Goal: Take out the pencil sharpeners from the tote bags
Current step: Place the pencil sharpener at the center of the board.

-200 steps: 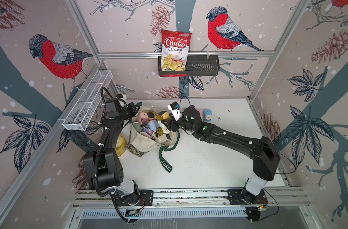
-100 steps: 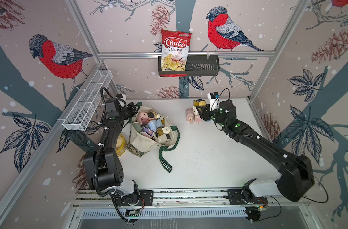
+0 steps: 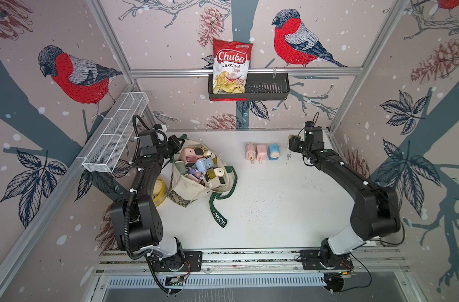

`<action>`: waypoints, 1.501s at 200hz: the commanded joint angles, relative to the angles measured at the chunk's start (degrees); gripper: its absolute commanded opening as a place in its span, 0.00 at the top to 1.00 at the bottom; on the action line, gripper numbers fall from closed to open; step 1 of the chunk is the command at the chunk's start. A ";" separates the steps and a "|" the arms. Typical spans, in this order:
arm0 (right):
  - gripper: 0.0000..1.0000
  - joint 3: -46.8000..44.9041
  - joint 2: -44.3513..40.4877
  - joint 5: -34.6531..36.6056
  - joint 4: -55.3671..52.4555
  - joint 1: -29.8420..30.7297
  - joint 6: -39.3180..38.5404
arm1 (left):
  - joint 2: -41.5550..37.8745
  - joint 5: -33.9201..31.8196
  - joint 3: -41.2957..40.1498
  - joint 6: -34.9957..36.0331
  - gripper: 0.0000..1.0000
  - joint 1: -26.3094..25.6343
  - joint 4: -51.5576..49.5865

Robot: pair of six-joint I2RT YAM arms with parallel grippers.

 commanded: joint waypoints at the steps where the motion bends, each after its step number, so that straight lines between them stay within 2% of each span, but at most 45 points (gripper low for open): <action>1: 0.53 2.37 3.66 -0.40 -1.83 -0.81 1.57 | -0.50 3.32 0.41 -0.42 1.00 -0.03 7.84; 66: 0.53 18.95 21.57 -1.40 -12.31 -1.00 -0.12 | -0.23 3.40 0.38 -0.54 1.00 -0.07 7.93; 138: 0.52 30.44 32.72 -2.82 -20.04 -0.05 -2.40 | -0.14 3.26 0.42 -0.40 1.00 -0.07 7.92; 199: 0.45 33.04 35.30 -2.32 -22.23 0.49 -3.25 | -0.06 3.26 0.44 -0.38 1.00 -0.03 7.84; 228: 0.37 33.39 34.69 -2.64 -22.88 0.64 -3.38 | -0.14 3.13 0.46 -0.24 1.00 -0.03 7.70; 271: 0.24 31.55 30.55 -1.16 -22.66 0.75 -3.10 | -0.06 3.04 0.46 -0.14 1.00 -0.03 7.57; 300: 0.18 26.40 24.77 -0.18 -19.28 0.85 -2.19 | -0.05 2.96 0.53 -0.15 1.00 -0.03 7.61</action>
